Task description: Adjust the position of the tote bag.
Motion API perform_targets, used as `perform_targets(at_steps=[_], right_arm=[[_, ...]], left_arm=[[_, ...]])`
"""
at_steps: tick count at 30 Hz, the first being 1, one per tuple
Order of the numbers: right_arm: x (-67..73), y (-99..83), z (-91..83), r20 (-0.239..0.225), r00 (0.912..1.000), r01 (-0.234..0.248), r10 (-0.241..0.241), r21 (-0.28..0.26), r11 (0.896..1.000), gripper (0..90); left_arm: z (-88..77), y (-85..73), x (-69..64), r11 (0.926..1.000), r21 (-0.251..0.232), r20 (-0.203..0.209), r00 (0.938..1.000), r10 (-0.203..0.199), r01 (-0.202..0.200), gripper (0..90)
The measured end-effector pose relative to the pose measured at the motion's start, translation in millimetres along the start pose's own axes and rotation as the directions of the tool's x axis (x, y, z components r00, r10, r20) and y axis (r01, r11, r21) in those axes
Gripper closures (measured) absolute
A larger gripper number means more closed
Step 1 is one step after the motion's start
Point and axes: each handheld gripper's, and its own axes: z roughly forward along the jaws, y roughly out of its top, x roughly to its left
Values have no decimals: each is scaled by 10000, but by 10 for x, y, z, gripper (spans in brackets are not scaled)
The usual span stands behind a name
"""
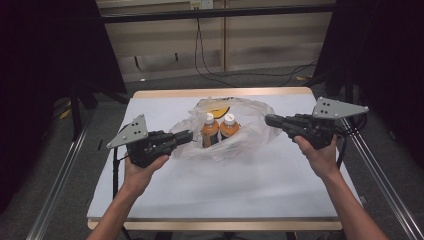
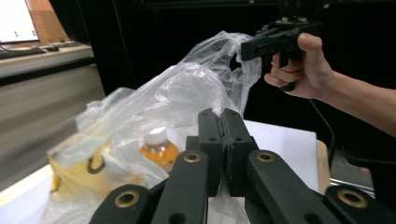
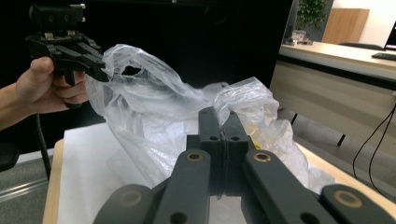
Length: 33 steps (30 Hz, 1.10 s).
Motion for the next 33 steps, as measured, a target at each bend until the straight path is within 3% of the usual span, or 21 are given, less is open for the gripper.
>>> perform_targets(at_steps=[11, 14, 18, 24, 28, 33], right_arm=[[-129, 216, 102, 426, 9991, 13, 7, -454, 9990, 900], [-173, 287, 120, 541, 9985, 33, -8, -466, 9989, 900], [-243, 354, 139, 714, 9974, -33, 66, -468, 9989, 900], [-341, 450, 127, 907, 9958, -84, 143, -644, 9979, 900], [-383, 531, 123, 1076, 9941, -33, 107, -684, 9977, 900], [-490, 600, 119, 1298, 9911, -176, 281, -814, 9965, 900]], left_arm=[[-103, 196, 242, 9984, -565, -730, 9973, 32, -73, 886], [-143, 235, 311, 9972, -740, -902, 9958, -173, 106, 887], [-189, 291, 412, 9972, -753, -1262, 9919, -117, 22, 887], [-251, 363, 568, 9937, -1086, -1618, 9857, -461, 286, 887], [-292, 408, 677, 9946, -994, -1824, 9821, -459, 280, 887], [-354, 470, 823, 9869, -1459, -2157, 9714, -996, 688, 888]])
